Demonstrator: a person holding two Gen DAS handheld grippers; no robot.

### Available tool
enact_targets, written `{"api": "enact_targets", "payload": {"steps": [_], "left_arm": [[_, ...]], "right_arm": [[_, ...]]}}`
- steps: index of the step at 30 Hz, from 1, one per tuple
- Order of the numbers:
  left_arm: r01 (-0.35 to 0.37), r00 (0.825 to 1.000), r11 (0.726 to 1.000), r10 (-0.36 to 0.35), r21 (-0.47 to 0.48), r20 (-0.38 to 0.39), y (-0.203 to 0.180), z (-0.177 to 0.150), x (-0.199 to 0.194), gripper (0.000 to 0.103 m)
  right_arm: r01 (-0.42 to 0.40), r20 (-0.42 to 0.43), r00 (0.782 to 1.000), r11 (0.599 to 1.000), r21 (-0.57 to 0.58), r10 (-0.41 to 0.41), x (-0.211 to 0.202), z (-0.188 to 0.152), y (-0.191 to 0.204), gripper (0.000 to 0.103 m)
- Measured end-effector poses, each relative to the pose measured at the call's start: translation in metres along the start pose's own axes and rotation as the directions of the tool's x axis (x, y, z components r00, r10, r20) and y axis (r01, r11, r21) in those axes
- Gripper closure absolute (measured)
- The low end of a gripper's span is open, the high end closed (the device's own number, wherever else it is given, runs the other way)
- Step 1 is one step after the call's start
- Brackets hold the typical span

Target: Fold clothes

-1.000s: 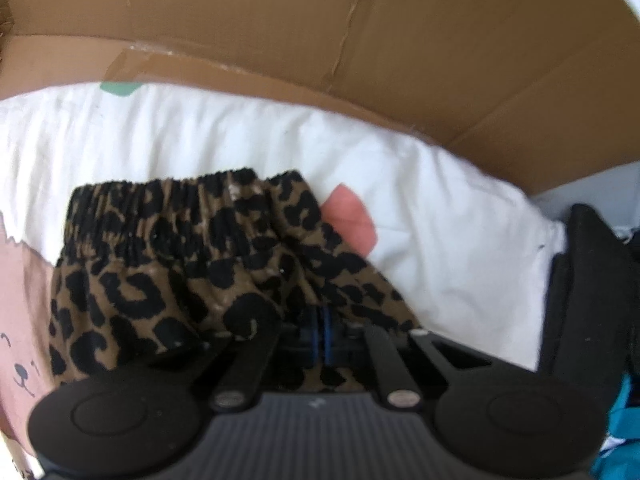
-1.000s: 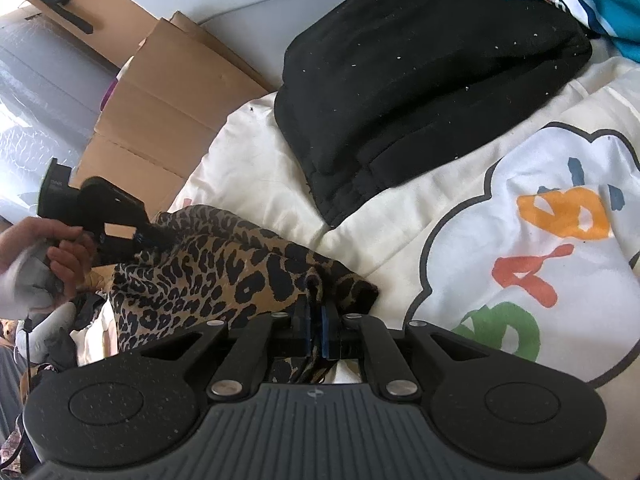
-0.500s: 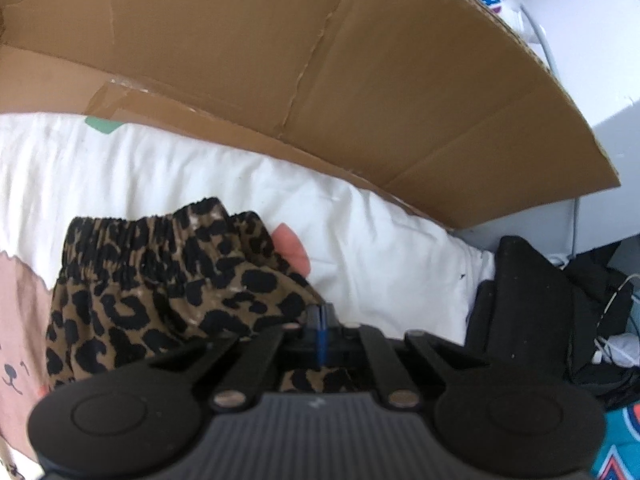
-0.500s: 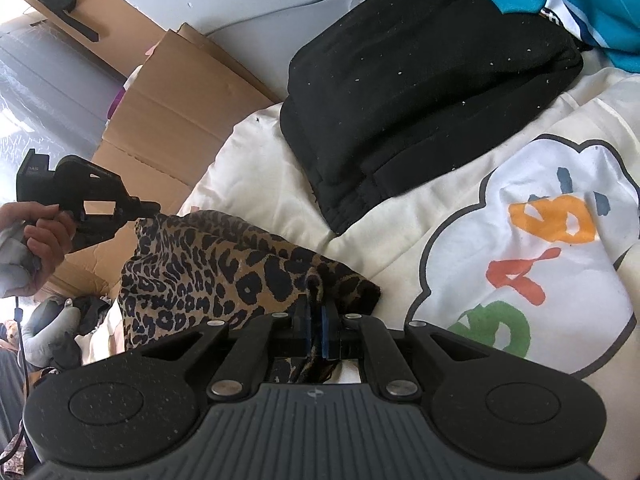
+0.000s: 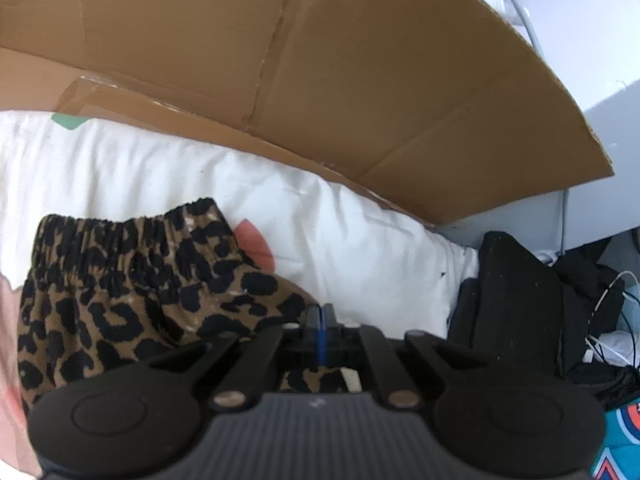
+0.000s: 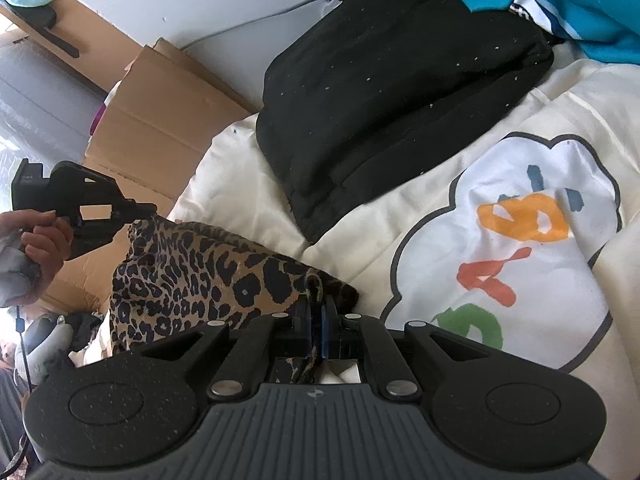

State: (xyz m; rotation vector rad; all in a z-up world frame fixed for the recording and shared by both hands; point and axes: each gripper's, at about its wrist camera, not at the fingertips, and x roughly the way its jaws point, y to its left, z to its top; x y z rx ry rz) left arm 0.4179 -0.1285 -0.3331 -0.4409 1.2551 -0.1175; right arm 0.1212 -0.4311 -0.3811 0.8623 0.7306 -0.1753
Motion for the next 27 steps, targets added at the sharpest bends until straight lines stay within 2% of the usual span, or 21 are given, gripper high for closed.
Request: {"api": "enact_targets", "payload": {"steps": [8,18,22,25,27], "left_arm": [[-0.01,1.0,1.0,0.011,-0.028,0.005,0.003,0.001,0.026,0.103],[-0.051,0.999,0.998,0.051,0.024,-0.011,-0.002,-0.002,0.065,0.103],[-0.059,0.997,0.995,0.062,0.083,-0.037,-0.009,0.001,0.06,0.1],[-0.037,0.998,0.99,0.043,0.134,-0.041,-0.013,0.003,0.042,0.089],[-0.03,0.999,0.986,0.036,0.164,-0.035,-0.013,0.001,0.027,0.088]], "right_arm": [[0.031,-0.012,0.999,0.999,0.04,-0.031,0.011,0.006,-0.004,0.101],[0.056,-0.006,0.998,0.998,0.014,-0.056,0.007,0.007,-0.002,0.101],[0.066,-0.007,0.998,0.998,0.021,-0.066,0.009,0.006,-0.003,0.101],[0.066,-0.012,0.998,0.997,0.038,-0.065,0.008,0.007,-0.005,0.099],[0.082,-0.004,0.997,0.996,0.031,-0.082,0.004,0.008,-0.004,0.096]]}}
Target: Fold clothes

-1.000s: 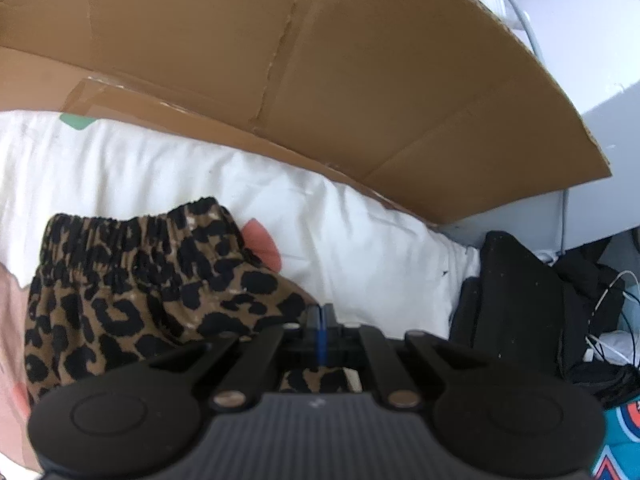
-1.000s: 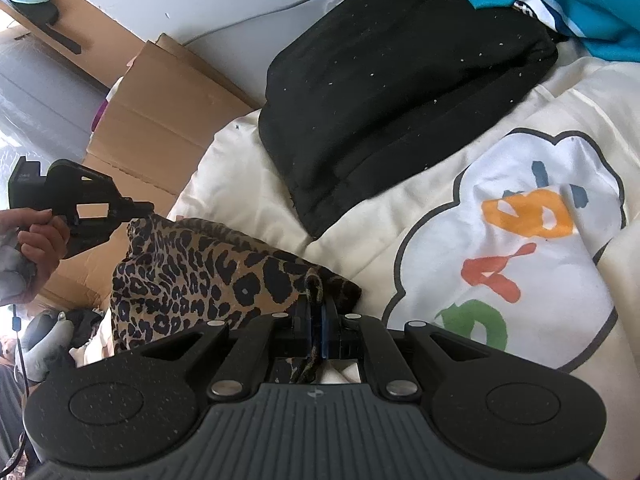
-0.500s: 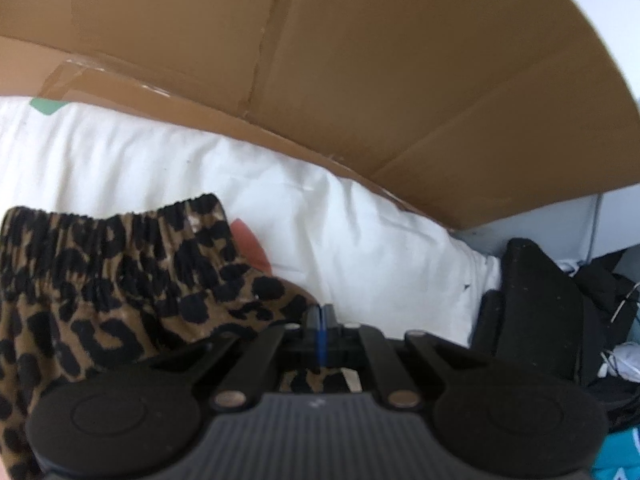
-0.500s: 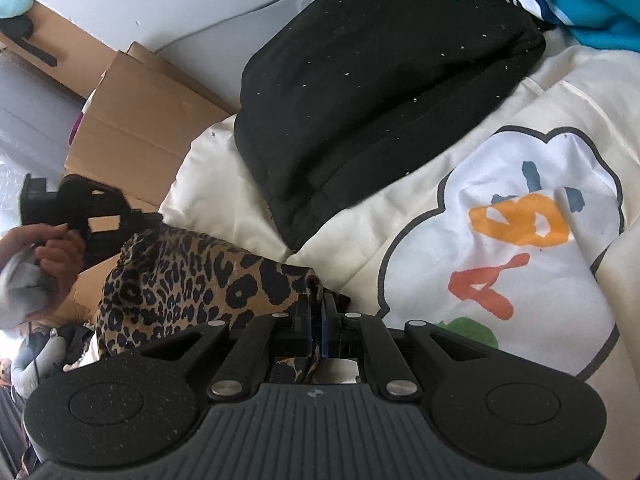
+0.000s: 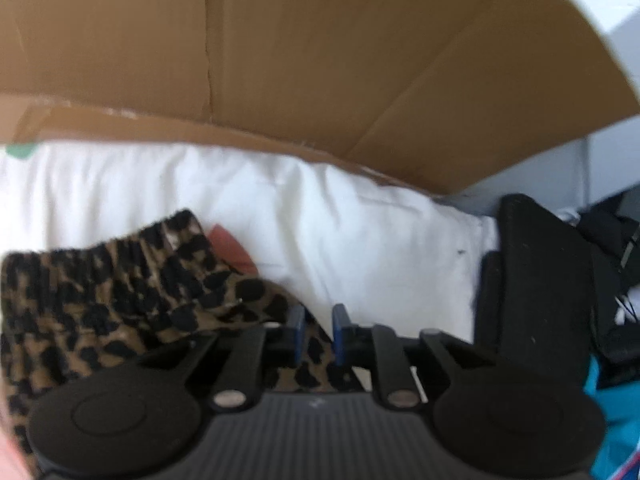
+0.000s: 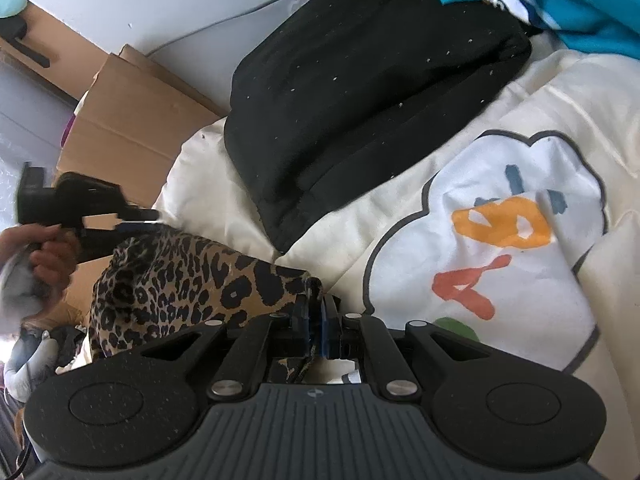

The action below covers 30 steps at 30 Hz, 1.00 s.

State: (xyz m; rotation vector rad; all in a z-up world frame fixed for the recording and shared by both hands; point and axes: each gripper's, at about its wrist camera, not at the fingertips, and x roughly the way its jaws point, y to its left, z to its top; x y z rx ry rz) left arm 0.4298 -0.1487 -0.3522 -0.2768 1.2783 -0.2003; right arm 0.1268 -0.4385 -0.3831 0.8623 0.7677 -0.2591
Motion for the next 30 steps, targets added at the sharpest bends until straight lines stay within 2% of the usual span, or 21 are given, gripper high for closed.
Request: {"api": "enact_targets", "payload": {"steps": [3,6,12,15,18,23,30], "left_arm": [[0.012,1.0,0.999,-0.012,0.04,-0.006,0.003,-0.007,-0.019,0.087],[0.006,1.0,0.995,-0.004,0.101,-0.022,0.0,-0.02,-0.027,0.081],[0.001,0.996,0.974,0.019,0.225,-0.089,-0.012,-0.06,-0.007,0.081],[0.032,0.992,0.97,0.0,0.241,-0.128,-0.018,-0.074,0.01,0.081],[0.028,0.992,0.968,0.004,0.251,-0.126,-0.028,-0.077,0.023,0.081],[0.031,0.994,0.976,-0.008,0.216,-0.106,-0.036,-0.071,0.032,0.081],[0.017,0.996,0.977,0.002,0.212,-0.091,-0.041,-0.065,0.033,0.081]], "right_arm": [[0.02,0.017,1.0,1.0,-0.007,-0.02,-0.006,0.001,0.0,0.096],[0.024,0.026,0.999,1.0,-0.006,-0.024,-0.011,0.002,-0.002,0.096],[0.023,0.03,0.999,1.0,-0.004,-0.023,-0.011,0.004,-0.006,0.095],[0.03,0.039,0.999,1.0,-0.008,-0.029,-0.012,0.004,-0.005,0.095],[0.027,0.051,0.998,0.999,-0.028,-0.025,-0.016,0.004,-0.002,0.095],[-0.04,0.08,0.996,0.998,-0.053,0.044,-0.023,0.007,0.006,0.095],[-0.114,0.029,0.993,0.985,-0.128,0.118,-0.01,0.001,0.032,0.094]]}}
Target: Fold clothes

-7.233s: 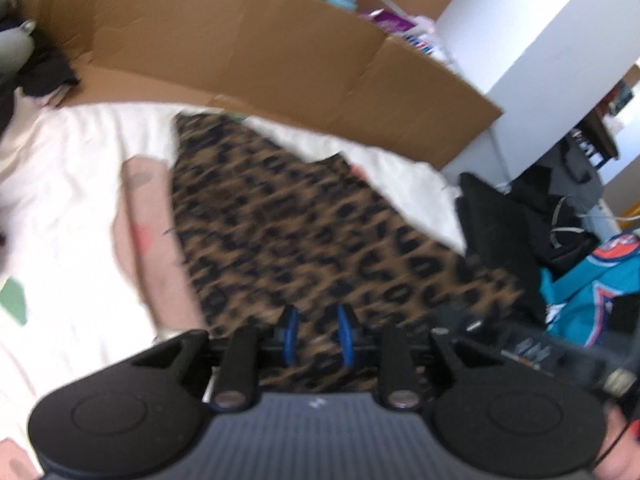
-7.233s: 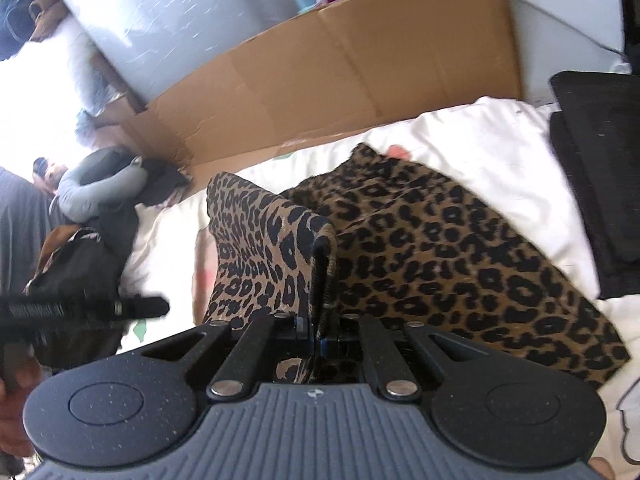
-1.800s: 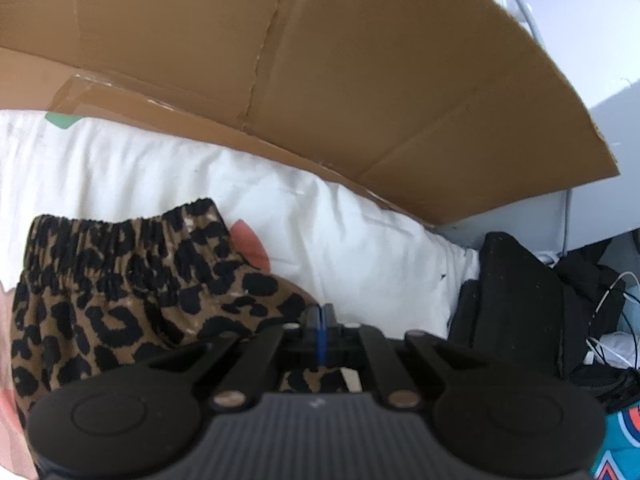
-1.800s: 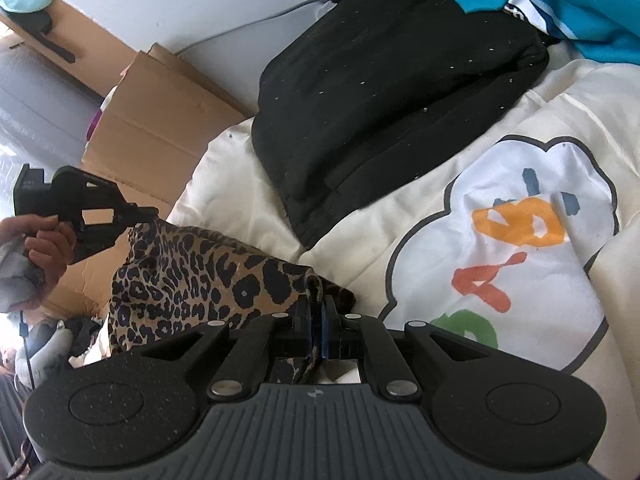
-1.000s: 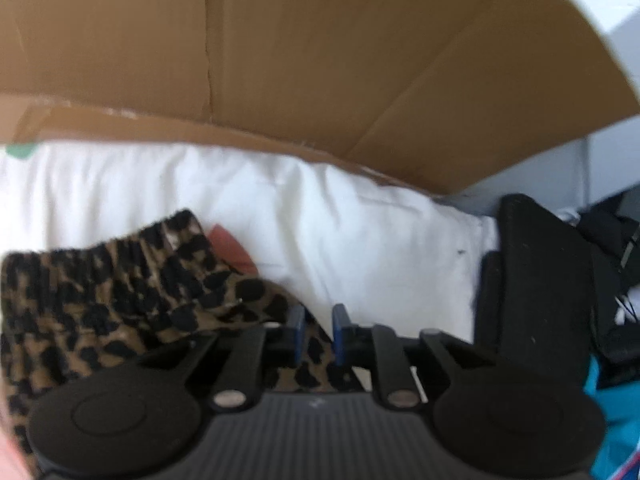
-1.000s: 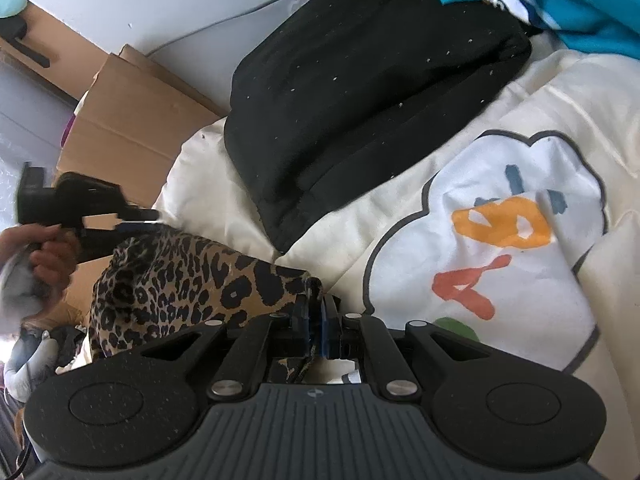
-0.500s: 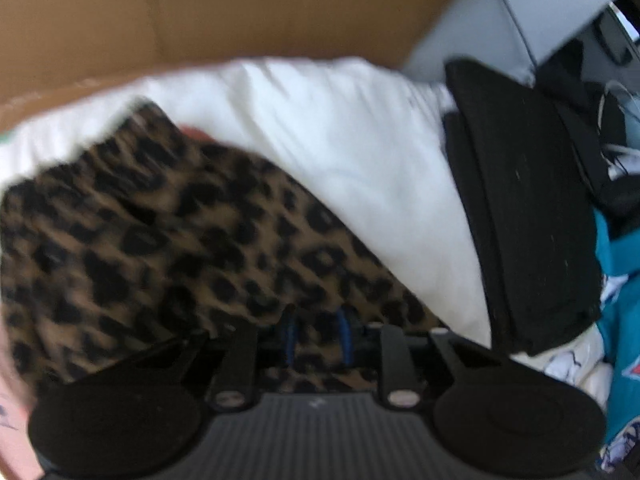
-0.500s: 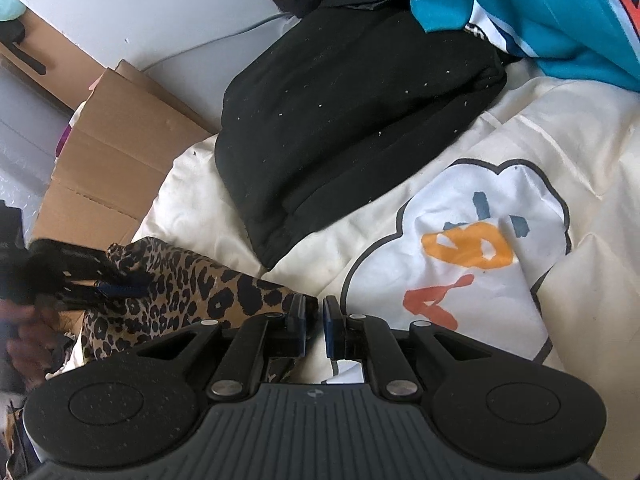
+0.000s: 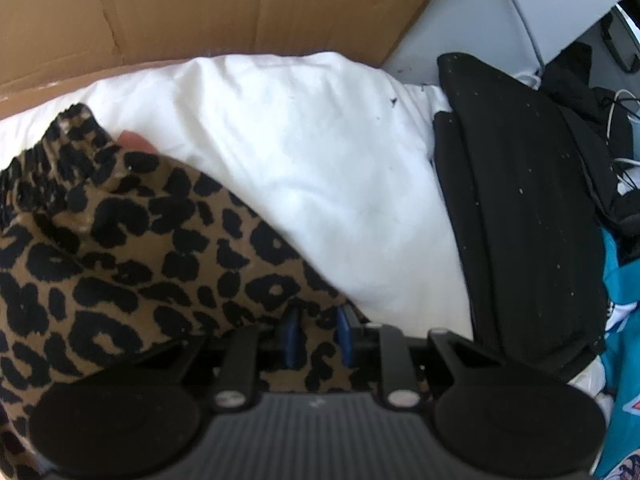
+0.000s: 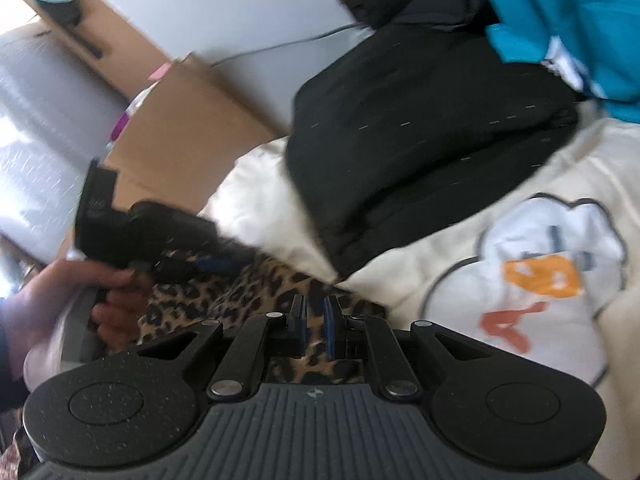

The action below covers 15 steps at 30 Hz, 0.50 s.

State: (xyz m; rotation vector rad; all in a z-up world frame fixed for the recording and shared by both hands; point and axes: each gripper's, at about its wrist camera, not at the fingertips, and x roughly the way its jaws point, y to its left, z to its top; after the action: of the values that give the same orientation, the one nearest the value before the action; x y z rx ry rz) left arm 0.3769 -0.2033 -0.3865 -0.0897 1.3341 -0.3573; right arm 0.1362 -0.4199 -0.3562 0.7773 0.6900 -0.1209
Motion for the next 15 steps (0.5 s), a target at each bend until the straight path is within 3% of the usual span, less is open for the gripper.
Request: {"api": "enact_targets", "payload": {"steps": [3,8,11,15], "left_arm": [[0.002,1.0,1.0,-0.002,-0.007,-0.001,0.004,0.003,-0.014,0.089],[-0.05,0.999,0.999,0.05,0.018,0.017,0.019,0.01,-0.072,0.087],[-0.101,0.994,0.994,0.099,0.047,0.047,0.03,0.016,-0.106,0.078],[-0.169,0.983,0.985,0.166,0.028,0.082,0.046,0.027,-0.137,0.079]], "right_arm": [[-0.019,-0.035,0.999,1.0,-0.021,0.018,0.012,-0.006,0.008,0.093],[-0.048,-0.056,0.997,0.999,-0.008,0.048,0.019,-0.009,0.016,0.092],[-0.056,-0.062,0.997,0.998,-0.019,0.055,0.019,-0.006,0.02,0.083],[-0.066,-0.077,0.995,0.997,-0.042,0.062,0.016,0.004,0.027,0.082]]}}
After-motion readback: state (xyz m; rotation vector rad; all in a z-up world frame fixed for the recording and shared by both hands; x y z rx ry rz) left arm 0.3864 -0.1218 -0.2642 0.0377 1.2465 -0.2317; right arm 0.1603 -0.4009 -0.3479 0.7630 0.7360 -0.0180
